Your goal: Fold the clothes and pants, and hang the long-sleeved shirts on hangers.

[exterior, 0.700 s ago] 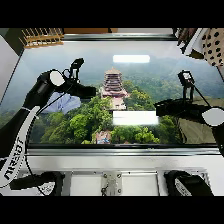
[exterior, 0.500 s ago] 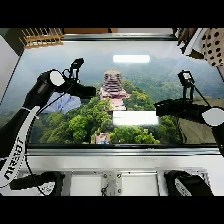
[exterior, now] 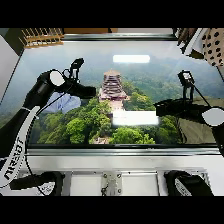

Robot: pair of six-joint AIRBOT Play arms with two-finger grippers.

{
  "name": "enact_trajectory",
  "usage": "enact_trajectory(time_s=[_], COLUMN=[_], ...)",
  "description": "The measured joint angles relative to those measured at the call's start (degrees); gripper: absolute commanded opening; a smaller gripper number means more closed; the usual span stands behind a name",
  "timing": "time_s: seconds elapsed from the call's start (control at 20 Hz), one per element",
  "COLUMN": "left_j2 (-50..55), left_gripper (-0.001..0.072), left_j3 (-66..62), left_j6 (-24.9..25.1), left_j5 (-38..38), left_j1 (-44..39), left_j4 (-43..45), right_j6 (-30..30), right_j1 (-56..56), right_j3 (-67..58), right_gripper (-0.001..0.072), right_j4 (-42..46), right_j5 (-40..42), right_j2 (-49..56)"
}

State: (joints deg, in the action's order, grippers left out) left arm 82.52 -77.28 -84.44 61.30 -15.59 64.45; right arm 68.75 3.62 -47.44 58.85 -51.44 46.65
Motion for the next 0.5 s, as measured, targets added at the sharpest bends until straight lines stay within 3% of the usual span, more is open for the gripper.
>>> enact_trajectory(time_s=[0.05,0.1,0.15,0.35,0.5], left_j2=[0.0,0.0,0.0,0.02,0.52], left_gripper=[0.0038,0.0406,0.0707,0.0707,0.0707], left_j3=[0.0,0.0,-0.15,-3.02,-4.46], left_j6=[0.0,0.13,0.74,1.33,-1.75], left_j5=[0.0,-0.02,-0.22,-1.03,-1.31], left_j1=[0.0,0.07,0.28,4.07,9.64], left_j4=[0.0,0.17,1.07,11.54,22.49], right_j6=[-0.02,-0.02,0.0,-0.02,-0.02], right_j1=[0.0,0.0,0.0,0.0,0.0], right_j3=[0.0,0.0,0.0,0.0,0.0], right_gripper=[0.0016,0.0016,0.0016,0.0016,0.0016], right_j4=[0.0,0.0,0.0,0.0,0.0], right_j5=[-0.02,-0.02,0.0,0.0,0.0], right_j2=[0.0,0.0,0.0,0.0,0.0])
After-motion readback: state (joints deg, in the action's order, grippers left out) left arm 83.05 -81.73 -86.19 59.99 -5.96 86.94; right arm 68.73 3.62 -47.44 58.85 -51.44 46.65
